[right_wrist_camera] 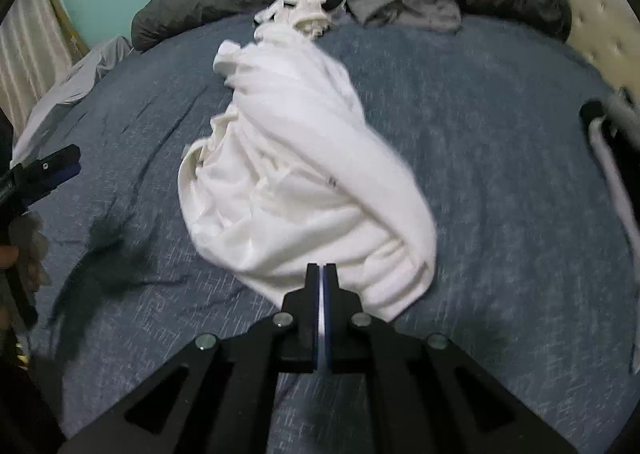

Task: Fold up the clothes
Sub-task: 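Lay the white shirt flat on the bed with the right gripper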

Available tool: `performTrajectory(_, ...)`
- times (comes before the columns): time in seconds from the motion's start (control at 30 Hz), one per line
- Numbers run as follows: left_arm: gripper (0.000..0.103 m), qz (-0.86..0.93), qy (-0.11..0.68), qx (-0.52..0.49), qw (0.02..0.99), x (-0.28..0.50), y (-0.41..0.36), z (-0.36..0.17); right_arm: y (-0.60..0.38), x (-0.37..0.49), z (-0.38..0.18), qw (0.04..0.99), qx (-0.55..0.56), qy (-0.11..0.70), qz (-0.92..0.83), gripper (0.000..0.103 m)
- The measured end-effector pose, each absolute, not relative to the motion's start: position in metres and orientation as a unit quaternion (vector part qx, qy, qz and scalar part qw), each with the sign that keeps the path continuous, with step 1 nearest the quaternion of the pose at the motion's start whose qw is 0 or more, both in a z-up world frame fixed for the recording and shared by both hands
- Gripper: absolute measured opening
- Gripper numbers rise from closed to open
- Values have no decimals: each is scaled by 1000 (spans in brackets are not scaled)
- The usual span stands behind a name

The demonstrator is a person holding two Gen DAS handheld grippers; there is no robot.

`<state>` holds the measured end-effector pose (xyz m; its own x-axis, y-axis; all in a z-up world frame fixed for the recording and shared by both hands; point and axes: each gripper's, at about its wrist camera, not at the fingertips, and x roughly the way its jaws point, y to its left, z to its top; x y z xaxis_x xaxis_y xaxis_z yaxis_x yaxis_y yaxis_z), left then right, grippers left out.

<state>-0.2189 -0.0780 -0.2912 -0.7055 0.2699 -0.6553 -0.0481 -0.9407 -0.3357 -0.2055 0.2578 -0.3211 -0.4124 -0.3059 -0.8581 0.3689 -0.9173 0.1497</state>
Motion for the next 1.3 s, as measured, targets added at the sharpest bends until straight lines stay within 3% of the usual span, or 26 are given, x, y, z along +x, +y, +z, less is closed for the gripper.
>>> performTrajectory(0.03,103,911,-146,-374,88,-219,-77,-291,255,-205,-325,198,514,39,-834,8)
performTrajectory(0.1,103,911,-146,-376,88,-220,-76,-292,246,-203,-335,186,524,65,-829,38)
performTrajectory(0.17,103,910,-145,-377,88,-220,-75,-293,240,-203,-345,181,526,78,-827,43)
performTrajectory(0.33,103,911,-140,-379,86,-221,-74,-296,237,-212,-361,174,532,76,-825,41)
performTrajectory(0.4,103,911,-136,-379,85,-224,-73,-297,235,-213,-361,175,529,90,-826,23)
performTrajectory(0.5,103,912,-125,-380,89,-226,-67,-300,237,-211,-350,187,514,88,-832,11)
performTrajectory(0.87,103,910,-69,-391,121,-244,-21,-315,271,-186,-326,233,494,-6,-837,10)
performTrajectory(1.3,102,906,-37,-407,113,-267,1,-337,267,-189,-328,270,491,-10,-828,10)
